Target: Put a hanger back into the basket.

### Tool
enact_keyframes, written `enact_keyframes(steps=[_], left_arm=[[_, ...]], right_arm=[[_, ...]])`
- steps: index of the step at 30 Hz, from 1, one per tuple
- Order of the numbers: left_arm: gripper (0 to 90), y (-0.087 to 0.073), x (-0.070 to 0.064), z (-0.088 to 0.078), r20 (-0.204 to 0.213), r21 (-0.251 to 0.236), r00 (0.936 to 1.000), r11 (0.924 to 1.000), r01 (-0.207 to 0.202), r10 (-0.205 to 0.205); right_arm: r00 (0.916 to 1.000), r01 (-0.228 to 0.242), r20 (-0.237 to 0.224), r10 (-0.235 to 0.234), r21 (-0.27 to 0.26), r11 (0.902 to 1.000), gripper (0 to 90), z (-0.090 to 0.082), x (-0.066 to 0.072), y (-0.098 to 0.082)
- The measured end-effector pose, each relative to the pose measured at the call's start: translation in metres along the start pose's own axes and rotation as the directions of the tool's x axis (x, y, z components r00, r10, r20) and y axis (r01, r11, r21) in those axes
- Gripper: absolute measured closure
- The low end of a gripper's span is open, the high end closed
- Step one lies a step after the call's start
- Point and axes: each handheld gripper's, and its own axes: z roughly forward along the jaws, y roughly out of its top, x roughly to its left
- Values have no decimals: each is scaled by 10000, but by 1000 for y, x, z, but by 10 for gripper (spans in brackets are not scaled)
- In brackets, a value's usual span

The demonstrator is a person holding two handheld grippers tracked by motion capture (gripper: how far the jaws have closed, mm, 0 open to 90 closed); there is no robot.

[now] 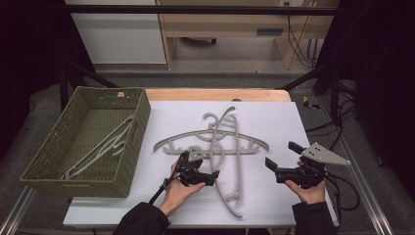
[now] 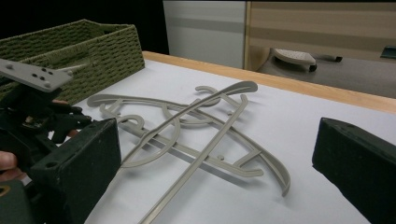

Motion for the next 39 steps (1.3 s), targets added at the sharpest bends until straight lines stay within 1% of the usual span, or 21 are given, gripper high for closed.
enact_keyframes(steps=[1, 4, 5, 8, 10, 11, 14, 16, 18, 21, 23, 24, 25, 27, 29, 30, 31, 34, 35, 36, 39], left_arm=[[161, 0, -1, 2, -41, 19, 10000, 10000, 28, -28], [184, -1, -3, 8, -109, 187, 9999, 9998, -105, 107], [192, -1, -3, 9, -65, 199, 9999, 9998, -78, 80], [220, -2, -9, 13, -93, 374, 9995, 9989, -284, 287], [243, -1, -11, 16, -117, 456, 9994, 9985, -308, 314], [259, -1, -13, 18, -123, 468, 9994, 9984, -316, 322], [304, -2, -15, 21, -246, 823, 9984, 9954, -489, 511], [328, -3, -14, 21, -217, 821, 9987, 9957, -436, 455], [393, -2, -14, 20, -197, 898, 9990, 9952, -382, 402], [419, -1, -12, 18, -190, 1039, 9991, 9939, -364, 386], [465, 0, -8, 15, -225, 1222, 9995, 9923, -212, 242], [489, 0, -6, 14, -211, 1253, 9997, 9921, -69, 97], [528, 0, -4, 13, -231, 1388, 9996, 9902, -146, 180], [546, 0, -1, 10, -357, 1449, 9993, 9894, -47, 99], [574, 0, 1, 7, -310, 1650, 9995, 9863, -31, 83], [585, 0, 3, 5, -332, 1775, 9993, 9840, -132, 194], [593, -1, 3, 5, -358, 1757, 9993, 9844, -72, 137], [611, -2, 6, 0, -420, 1972, 9984, 9799, -293, 383], [618, -3, 6, -1, -419, 1958, 9986, 9804, -220, 308], [628, -3, 8, -3, -453, 2101, 9982, 9772, -300, 404], [664, -5, 14, -8, -548, 2179, 9974, 9754, -346, 476]], right_arm=[[10000, 1, 9, -1, -15, 10000, 13, 0, 0, 0], [10000, 4, 6, -4, -13, 10000, 14, 0, 0, 0], [10000, 6, 4, -6, -10, 10000, 14, 0, 0, 0], [10000, 7, 8, -7, -12, 10000, 14, 0, 0, 0], [10000, 22, 2, -22, -6, 10000, 13, 0, 0, 0], [10000, 28, 1, -28, -4, 10000, 13, 0, 0, 0], [10000, 31, -12, -31, -13, 10000, 14, -1, 0, 0], [10000, 33, -14, -33, -21, 10000, 13, -1, 0, 0], [10000, 35, -12, -35, -17, 10000, 14, -1, 0, 0], [10000, 36, -15, -36, -17, 10000, 14, -1, 0, 0], [10000, 49, -14, -49, -18, 10000, 14, -1, 0, 0], [10000, 45, -12, -45, -14, 10000, 14, -1, 0, 0], [10000, 49, -17, -49, -1, 10000, 13, -1, 0, 1], [10000, 46, -23, -46, -23, 10000, 14, -1, 0, 0], [10000, 41, 5, -40, -14, 10000, 14, -1, 0, 0], [10000, 56, -5, -56, 0, 10000, 14, -1, 0, 0], [10000, 67, -11, -67, 1, 10000, 14, -1, 0, 0], [10000, 60, -13, -60, -1, 10000, 14, -1, 0, 0], [10000, 62, -7, -62, 1, 10000, 14, -1, 0, 0], [10000, 53, -6, -53, 6, 10000, 14, -1, 0, 0], [10000, 63, -3, -63, 2, 10000, 15, -1, 0, 0]])
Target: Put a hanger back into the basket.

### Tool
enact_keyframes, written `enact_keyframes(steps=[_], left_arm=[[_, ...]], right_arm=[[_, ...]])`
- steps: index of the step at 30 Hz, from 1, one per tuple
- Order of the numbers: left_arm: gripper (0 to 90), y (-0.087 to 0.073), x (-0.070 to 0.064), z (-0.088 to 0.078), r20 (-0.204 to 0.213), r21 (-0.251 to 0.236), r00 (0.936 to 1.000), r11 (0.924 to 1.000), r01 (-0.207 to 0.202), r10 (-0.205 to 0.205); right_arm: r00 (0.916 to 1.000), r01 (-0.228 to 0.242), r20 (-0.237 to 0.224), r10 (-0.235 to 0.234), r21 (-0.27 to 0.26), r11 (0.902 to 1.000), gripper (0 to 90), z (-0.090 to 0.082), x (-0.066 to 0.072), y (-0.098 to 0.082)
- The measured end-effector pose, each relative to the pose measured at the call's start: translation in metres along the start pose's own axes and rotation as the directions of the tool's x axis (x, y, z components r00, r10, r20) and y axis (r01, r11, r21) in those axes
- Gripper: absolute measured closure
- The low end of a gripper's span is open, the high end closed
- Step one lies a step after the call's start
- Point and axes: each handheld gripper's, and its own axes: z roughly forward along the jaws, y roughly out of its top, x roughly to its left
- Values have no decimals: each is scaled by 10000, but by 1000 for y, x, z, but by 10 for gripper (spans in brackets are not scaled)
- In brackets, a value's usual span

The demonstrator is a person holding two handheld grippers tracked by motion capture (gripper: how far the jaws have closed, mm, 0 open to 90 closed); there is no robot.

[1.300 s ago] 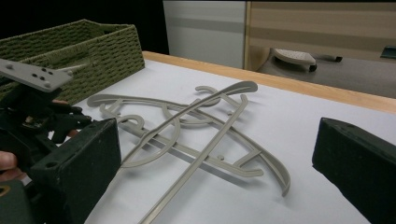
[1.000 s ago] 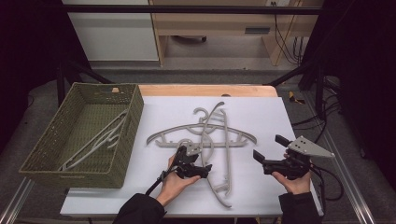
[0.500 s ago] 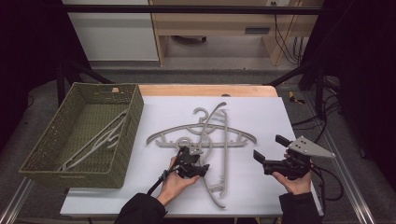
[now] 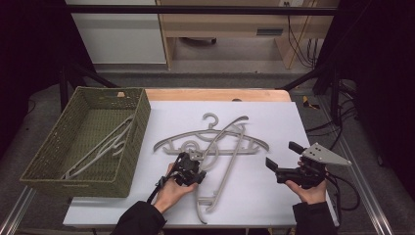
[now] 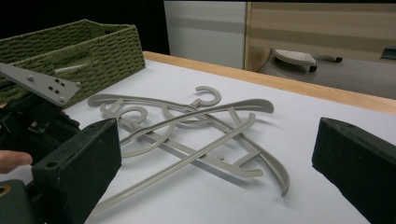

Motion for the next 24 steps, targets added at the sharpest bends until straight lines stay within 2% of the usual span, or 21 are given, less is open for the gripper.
enact_keyframes(steps=[6, 9, 16, 21, 24], left_arm=[[739, -5, 12, -6, -89, 73, 9999, 9999, 71, -70], [762, -6, 17, -8, -138, 167, 9999, 9999, -30, 33], [711, -6, 19, -8, -38, 257, 9999, 9996, -116, 117], [759, -5, 20, -8, -81, 394, 9999, 9991, -125, 128], [773, -4, 22, -9, -114, 462, 9999, 9989, 7, -2]], right_arm=[[10000, 4, -6, -4, 29, 10000, 15, 1, 0, 0], [10000, 12, -24, -12, 38, 10000, 15, 1, 0, 0], [10000, -5, -11, 5, 38, 10000, 15, 0, 0, 0], [10000, -10, -5, 10, 34, 10000, 15, 0, 0, 0], [10000, -3, -21, 3, 38, 10000, 15, 1, 0, 0]])
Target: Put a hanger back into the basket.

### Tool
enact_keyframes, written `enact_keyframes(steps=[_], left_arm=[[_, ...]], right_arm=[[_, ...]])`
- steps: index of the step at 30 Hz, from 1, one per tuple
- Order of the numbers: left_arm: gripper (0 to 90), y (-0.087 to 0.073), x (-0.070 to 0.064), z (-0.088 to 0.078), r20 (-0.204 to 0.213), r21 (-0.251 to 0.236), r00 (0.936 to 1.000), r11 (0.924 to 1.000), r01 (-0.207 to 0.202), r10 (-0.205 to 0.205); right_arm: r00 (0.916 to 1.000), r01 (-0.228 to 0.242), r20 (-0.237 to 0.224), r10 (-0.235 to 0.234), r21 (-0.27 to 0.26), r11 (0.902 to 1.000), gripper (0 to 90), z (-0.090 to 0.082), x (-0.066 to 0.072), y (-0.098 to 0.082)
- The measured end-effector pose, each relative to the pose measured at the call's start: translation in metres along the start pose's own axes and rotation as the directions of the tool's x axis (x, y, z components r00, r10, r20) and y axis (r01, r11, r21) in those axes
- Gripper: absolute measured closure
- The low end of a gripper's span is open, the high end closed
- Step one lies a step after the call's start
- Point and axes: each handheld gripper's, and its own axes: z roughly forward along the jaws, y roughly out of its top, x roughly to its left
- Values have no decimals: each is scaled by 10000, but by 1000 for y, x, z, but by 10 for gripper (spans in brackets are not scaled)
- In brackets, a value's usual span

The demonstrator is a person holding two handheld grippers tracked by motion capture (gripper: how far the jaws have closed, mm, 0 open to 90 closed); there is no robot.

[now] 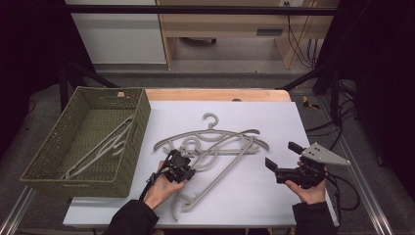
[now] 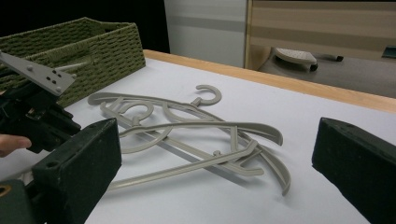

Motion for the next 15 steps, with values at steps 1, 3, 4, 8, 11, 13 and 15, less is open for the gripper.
enact_keyframes(steps=[1, 3, 4, 8, 11, 13, 15], left_arm=[[781, 0, 1, -1, -96, 28, 10000, 10000, 23, -23], [800, -1, 3, -2, -48, -119, 9998, 9998, 169, -170], [806, -2, 4, -4, -66, -182, 9999, 9997, 139, -140], [811, -3, 5, -10, -141, -478, 9999, 9988, 44, -50], [813, -4, 5, -16, -162, -681, 9999, 9977, -29, 18], [814, -6, 6, -21, -190, -784, 9998, 9969, -110, 95], [814, -7, 7, -28, -167, -986, 9998, 9951, -74, 58]], right_arm=[[10000, -14, -7, 14, 12, 10000, 15, 0, 0, 0], [10000, 8, -19, -8, 14, 10000, 15, 0, 0, 0], [10000, -5, -6, 5, 9, 10000, 15, -1, 0, 0], [10000, -24, -2, 24, 18, 10000, 15, -1, 0, 0], [10000, -9, -4, 9, 16, 10000, 15, -1, 0, 0], [10000, -3, -18, 3, 16, 10000, 15, -2, -1, 0], [10000, 2, -12, -2, -4, 10000, 15, -2, -1, 0]])
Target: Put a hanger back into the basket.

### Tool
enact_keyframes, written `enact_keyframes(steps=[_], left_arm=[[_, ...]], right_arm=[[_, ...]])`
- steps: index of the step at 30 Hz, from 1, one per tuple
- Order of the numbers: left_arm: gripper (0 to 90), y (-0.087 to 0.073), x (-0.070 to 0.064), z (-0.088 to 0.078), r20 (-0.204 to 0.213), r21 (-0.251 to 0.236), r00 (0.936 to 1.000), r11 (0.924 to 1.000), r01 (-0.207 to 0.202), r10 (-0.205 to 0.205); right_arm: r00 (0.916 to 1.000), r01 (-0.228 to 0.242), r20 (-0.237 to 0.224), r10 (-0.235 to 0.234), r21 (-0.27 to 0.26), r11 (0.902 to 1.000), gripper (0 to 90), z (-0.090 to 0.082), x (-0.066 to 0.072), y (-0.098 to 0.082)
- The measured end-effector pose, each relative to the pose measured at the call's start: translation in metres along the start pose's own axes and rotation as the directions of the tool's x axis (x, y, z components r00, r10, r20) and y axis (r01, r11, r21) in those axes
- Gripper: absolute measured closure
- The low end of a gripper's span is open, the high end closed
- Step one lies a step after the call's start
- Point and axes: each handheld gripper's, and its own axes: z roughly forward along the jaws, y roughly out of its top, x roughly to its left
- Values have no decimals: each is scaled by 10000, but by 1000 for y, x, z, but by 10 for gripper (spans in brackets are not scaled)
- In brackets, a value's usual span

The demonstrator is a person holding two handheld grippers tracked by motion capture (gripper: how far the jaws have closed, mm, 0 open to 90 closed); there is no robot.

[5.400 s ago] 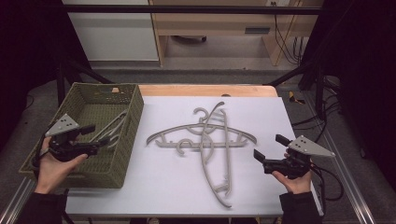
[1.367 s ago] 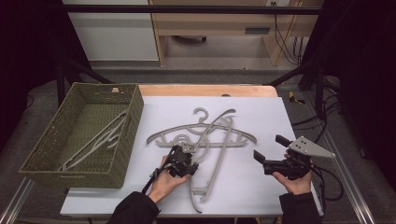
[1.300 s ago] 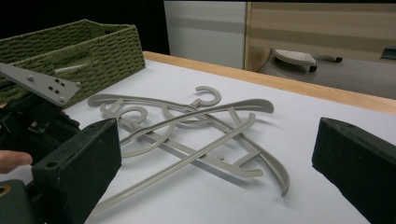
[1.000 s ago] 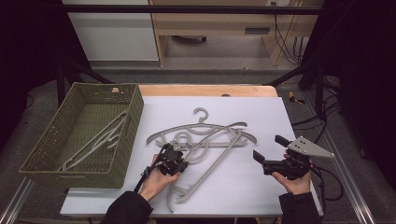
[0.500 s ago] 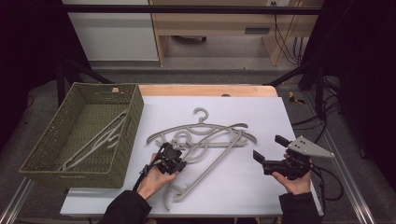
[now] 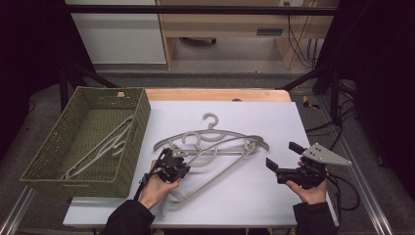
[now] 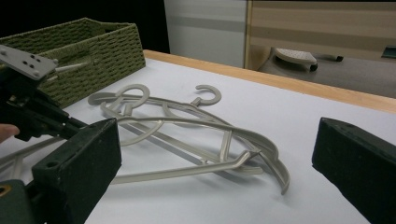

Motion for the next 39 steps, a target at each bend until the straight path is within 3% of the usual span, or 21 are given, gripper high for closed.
enact_keyframes(steps=[6, 21, 31, 39], left_arm=[[814, 2, 8, -23, 8, -463, 10000, 9989, 24, -24], [815, 7, 26, -77, -485, -1306, 9988, 9914, -114, 51], [816, 13, 36, -111, -758, -1984, 9971, 9800, -183, 32], [817, 22, 48, -135, -1070, -2019, 9939, 9782, -486, 273]], right_arm=[[10000, 19, 34, -19, -6, 10000, 15, -1, -1, 0], [10000, 8, 33, -8, -3, 10000, 14, -2, 0, 0], [10000, -22, 36, 22, 1, 10000, 14, 0, 0, 0], [10000, -33, 42, 33, 61, 10000, 12, 1, 1, -1]])
